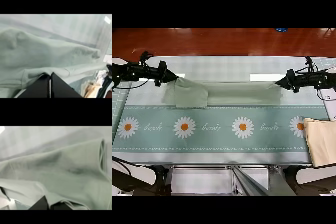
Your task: Fold the shirts.
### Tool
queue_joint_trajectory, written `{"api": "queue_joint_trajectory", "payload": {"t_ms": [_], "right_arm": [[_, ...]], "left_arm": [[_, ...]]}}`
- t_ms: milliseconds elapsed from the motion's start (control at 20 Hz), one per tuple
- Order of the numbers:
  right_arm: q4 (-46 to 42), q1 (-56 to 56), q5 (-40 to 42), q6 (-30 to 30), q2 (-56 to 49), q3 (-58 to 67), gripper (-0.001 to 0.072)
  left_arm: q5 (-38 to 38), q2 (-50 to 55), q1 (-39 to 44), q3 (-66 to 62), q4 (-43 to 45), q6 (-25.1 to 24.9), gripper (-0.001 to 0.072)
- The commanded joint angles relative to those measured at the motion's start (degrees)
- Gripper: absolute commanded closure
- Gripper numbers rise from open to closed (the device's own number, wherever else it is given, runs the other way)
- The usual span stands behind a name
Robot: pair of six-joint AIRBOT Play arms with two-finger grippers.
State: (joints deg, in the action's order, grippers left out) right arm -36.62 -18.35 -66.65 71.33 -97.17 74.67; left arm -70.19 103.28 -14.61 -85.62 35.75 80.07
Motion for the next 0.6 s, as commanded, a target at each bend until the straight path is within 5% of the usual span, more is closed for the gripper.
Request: {"api": "queue_joint_trajectory", "payload": {"t_ms": [0,400,450,500,550], "right_arm": [[0.7,0.0,0.44,-0.02,-4.59,3.98,0.0689],[3.17,0.02,5.11,-0.13,-7.23,4.52,0.0677],[3.23,0.02,6.1,-0.13,-7.26,4.52,0.0563],[3.43,0.0,6.95,-0.13,-7.23,4.52,0.0397],[3.72,-0.04,6.93,-0.13,-7.21,4.55,0.0286]], "left_arm": [[2.32,4.83,0.33,-5.38,-0.04,1.27,0.0687],[3.98,11.8,2.99,-11.91,-1.46,1.25,0.0658],[3.91,12.04,2.97,-11.91,-1.46,1.27,0.0481],[3.26,12.07,2.95,-11.93,-1.29,1.42,0.02],[2.05,12.02,2.56,-12.26,-1.27,1.88,0.0202]]}}
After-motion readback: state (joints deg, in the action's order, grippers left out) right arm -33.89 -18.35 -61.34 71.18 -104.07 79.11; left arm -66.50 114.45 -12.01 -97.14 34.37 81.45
